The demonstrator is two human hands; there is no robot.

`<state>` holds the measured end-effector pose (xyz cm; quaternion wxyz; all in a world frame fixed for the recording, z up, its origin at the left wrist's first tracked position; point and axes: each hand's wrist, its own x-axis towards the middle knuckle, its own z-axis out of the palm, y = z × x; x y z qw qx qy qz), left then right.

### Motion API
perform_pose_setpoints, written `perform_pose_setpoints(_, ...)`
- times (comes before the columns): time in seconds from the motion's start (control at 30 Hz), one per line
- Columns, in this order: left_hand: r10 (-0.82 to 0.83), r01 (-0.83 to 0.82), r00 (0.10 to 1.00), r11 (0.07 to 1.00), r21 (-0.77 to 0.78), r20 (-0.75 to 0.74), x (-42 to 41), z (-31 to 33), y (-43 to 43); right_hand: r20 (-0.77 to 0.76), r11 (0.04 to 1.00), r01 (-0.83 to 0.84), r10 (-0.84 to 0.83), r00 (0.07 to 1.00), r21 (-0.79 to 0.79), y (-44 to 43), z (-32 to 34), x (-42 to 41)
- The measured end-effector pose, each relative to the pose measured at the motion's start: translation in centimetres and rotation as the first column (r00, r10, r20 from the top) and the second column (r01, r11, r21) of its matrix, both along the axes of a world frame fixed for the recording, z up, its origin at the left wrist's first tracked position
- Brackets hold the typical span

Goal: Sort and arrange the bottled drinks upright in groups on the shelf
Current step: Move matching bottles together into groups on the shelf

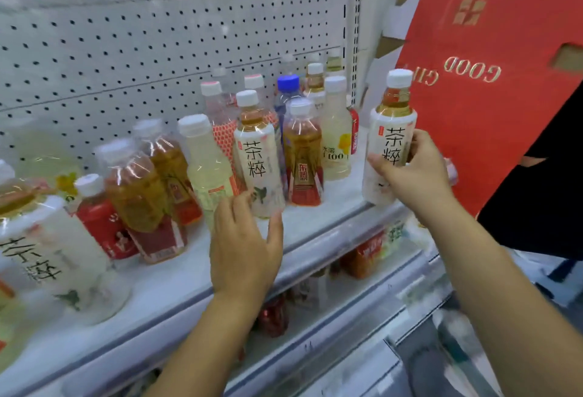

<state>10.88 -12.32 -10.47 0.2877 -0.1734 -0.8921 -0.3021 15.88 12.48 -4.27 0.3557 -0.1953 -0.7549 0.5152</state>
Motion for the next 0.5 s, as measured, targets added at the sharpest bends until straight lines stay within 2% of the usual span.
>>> perform_pose_setpoints(0.27, 0.109, -0.107, 0.994, 0.989, -0.106, 0.014, 0.1, -0.5, 1.1, 0.053, 0.997, -0.078, 0.077, 0.996, 0.025, 5.7, -0.4, -6.9)
perform_pose_setpoints(0.5, 0.141, -0.149, 0.988, 0.971, -0.189, -0.055, 0.4, -0.3, 1.7, 0.050, 0.986, -0.168, 0.169, 0.984, -0.016, 7.2, -0.8, -11.4)
